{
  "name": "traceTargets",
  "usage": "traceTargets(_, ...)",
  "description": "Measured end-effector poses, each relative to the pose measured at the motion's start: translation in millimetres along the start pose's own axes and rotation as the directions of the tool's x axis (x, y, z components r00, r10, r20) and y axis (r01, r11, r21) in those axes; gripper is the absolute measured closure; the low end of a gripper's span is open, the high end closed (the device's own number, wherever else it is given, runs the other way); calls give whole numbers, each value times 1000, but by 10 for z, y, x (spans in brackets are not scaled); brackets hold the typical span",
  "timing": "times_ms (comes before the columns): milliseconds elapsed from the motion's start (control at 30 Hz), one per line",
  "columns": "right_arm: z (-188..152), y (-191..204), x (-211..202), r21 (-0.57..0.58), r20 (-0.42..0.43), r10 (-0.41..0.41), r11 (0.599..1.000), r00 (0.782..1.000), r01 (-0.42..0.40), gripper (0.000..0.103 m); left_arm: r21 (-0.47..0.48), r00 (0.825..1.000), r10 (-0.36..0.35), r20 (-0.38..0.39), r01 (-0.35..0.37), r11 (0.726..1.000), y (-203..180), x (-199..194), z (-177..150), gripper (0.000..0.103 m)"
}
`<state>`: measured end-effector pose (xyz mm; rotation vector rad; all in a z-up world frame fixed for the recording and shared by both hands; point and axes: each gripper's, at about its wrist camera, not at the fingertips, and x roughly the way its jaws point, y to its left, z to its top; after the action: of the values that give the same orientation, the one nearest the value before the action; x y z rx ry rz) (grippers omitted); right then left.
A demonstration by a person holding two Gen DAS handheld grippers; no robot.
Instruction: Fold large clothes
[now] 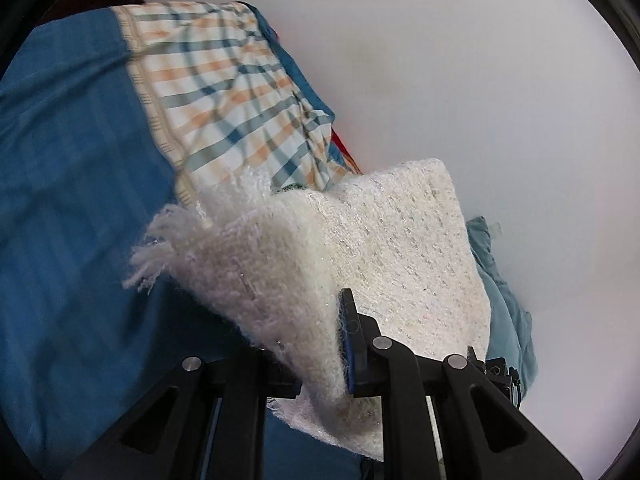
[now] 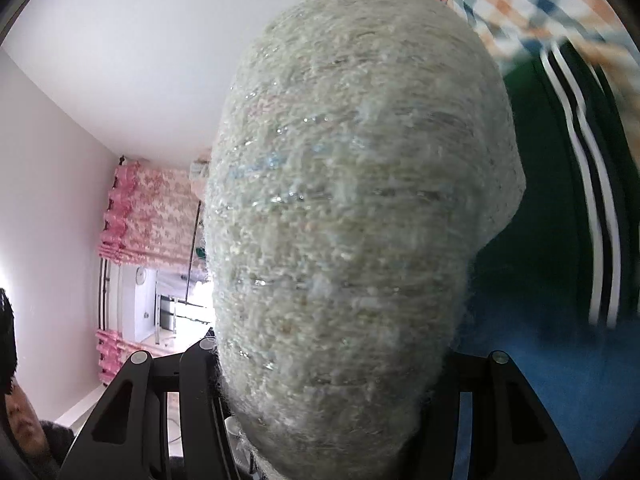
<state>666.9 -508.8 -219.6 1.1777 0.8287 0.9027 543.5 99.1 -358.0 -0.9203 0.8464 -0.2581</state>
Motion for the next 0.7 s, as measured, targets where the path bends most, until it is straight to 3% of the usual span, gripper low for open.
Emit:
traceTargets(200,1049,-1082,268,101,-13,4,995,1000,-3,46,2,997,63,-38,-63,998,364,1034,245,91)
traceTargets(300,1251,-1591,366,150,-47,-53,987,997,60,46,32,988,126,-88,-123,992,589,1431,177,91)
traceTargets(367,1244,-1815,490,162,-76,-52,985,996,64,46,75,985,133,-111,-125,989,662,1573,62,90)
traceTargets(433,1236,-1867,534,162,-96,-44,985,994,59,44,94,984,136,-115,-126,988,652,1558,7,90)
traceTargets(500,1258,-1806,563,154,-119,-89,982,989,107,39,112,981,157,-116,-144,983,609,1480,2,85)
traceTargets(567,1284,-1640,634,123,-141,-218,964,966,235,25,131,976,177,-127,-160,978,578,1459,46,84)
traceTargets(600,1213,-1522,681,97,-146,-303,943,942,319,17,167,970,203,-134,-180,969,516,1417,45,84)
traceTargets(667,1135,-1305,645,56,-129,-466,878,876,475,15,249,957,262,-125,-225,942,428,1428,81,81)
traceTargets(700,1094,-1215,633,37,-114,-524,847,844,531,13,324,941,321,-106,-273,906,319,1421,65,77)
